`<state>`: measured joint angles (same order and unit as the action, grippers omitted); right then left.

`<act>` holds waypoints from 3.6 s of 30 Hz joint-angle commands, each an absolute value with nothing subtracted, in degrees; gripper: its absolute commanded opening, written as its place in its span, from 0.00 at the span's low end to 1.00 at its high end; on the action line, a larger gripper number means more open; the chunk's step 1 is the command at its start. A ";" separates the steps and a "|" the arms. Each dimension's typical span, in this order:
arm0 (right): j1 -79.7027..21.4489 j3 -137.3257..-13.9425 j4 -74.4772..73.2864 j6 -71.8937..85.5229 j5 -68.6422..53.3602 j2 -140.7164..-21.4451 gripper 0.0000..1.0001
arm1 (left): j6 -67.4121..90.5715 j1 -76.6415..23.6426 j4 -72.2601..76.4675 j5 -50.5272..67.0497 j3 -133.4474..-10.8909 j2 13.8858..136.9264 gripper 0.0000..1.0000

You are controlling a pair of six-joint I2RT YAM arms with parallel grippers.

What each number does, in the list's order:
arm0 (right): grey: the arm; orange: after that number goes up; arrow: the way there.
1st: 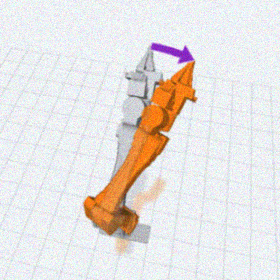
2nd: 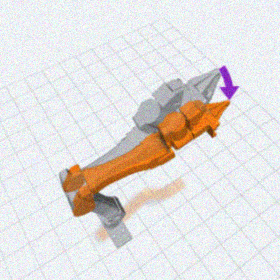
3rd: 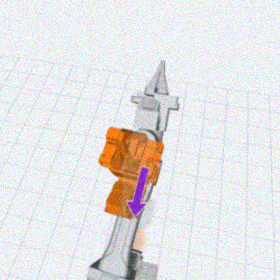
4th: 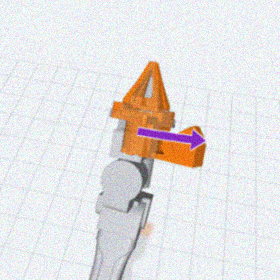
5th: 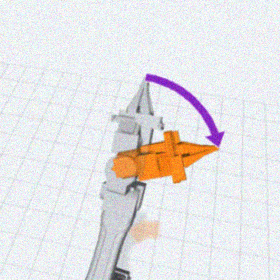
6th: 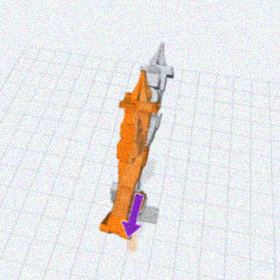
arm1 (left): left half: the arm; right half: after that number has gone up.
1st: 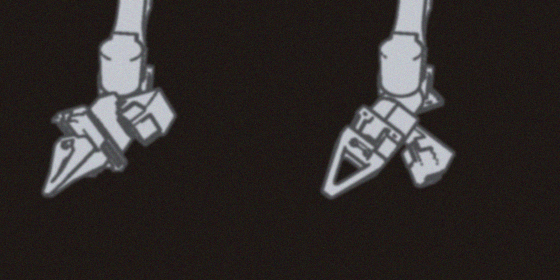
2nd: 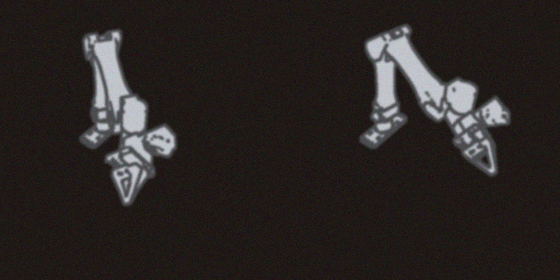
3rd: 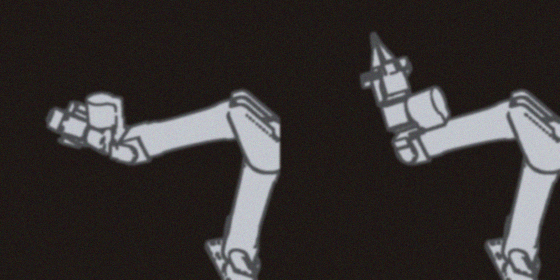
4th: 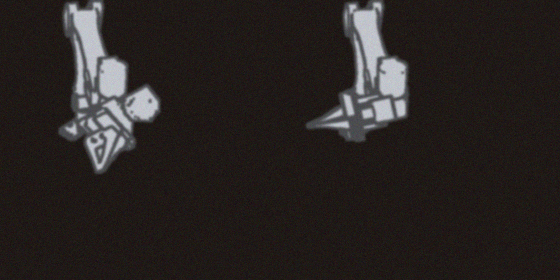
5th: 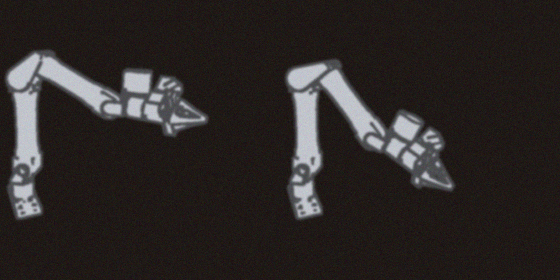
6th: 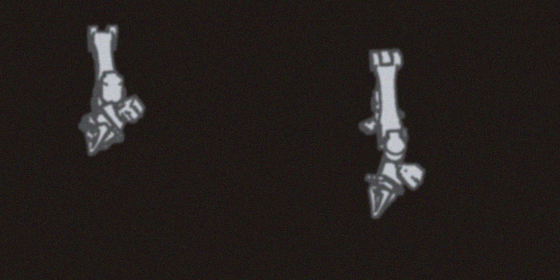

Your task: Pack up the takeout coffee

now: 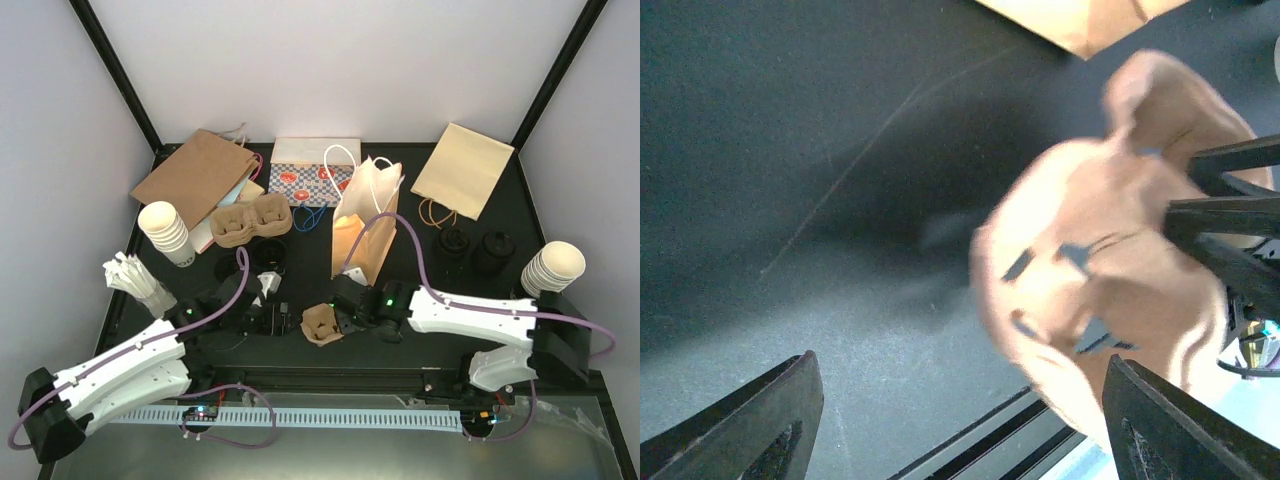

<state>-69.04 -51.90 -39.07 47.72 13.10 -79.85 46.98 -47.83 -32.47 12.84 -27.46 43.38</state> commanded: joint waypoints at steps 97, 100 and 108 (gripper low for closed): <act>-71.06 -63.53 -48.79 36.10 18.31 -75.22 0.35 | 39.30 -43.34 -42.40 7.41 -40.71 42.10 0.80; -70.42 -64.34 -50.13 35.59 19.03 -73.91 0.35 | 39.22 -43.33 -42.48 7.37 -41.16 42.27 0.80; -67.53 -65.71 -53.51 33.08 21.42 -69.29 0.35 | 38.09 -43.17 -42.79 6.62 -43.99 43.42 0.80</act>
